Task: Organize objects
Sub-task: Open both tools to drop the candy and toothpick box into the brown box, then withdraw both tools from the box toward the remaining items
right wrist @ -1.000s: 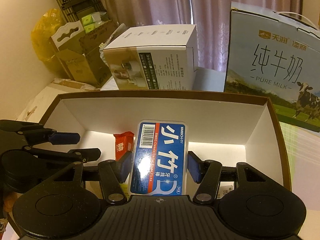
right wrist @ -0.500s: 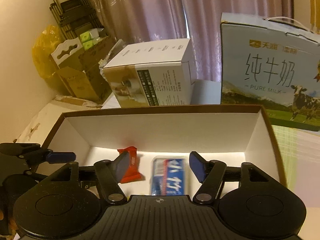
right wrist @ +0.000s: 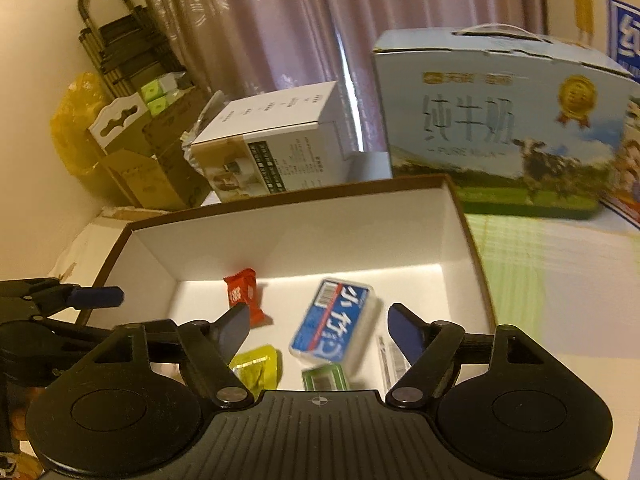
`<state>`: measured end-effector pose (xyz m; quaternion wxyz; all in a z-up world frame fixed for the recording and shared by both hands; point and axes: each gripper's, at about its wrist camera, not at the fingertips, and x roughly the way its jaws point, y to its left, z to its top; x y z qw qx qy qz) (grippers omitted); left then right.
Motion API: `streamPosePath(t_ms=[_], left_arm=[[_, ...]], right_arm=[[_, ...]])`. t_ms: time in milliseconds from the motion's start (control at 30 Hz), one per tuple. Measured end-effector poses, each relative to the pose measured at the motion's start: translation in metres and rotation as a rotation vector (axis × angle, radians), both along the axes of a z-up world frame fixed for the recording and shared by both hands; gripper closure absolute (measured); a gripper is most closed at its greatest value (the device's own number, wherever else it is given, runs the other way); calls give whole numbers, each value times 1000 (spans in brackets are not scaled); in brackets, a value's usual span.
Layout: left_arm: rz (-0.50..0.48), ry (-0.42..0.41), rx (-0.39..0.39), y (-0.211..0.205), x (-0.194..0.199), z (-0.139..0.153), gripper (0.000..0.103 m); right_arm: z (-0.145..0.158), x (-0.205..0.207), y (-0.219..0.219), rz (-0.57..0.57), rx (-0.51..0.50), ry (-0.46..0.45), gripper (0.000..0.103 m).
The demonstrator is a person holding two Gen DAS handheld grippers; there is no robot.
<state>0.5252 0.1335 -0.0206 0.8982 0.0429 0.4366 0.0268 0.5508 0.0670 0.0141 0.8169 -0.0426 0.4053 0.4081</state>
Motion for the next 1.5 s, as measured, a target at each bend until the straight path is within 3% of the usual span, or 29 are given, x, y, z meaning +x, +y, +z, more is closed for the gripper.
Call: streamPosePath(t_ms=[767,1200,1500], left_arm=[[60,-89,-57,-37,-86,59,23],[67,-95,-82,-53,-141,70,23],[68,-40,-116,-61,-169,55,22]], right_arm=[[47,-65,-79,-89,57,11,29],[53,-109,-114,-66,51,10,29],[39,-128,-138,-67,6,39,29]])
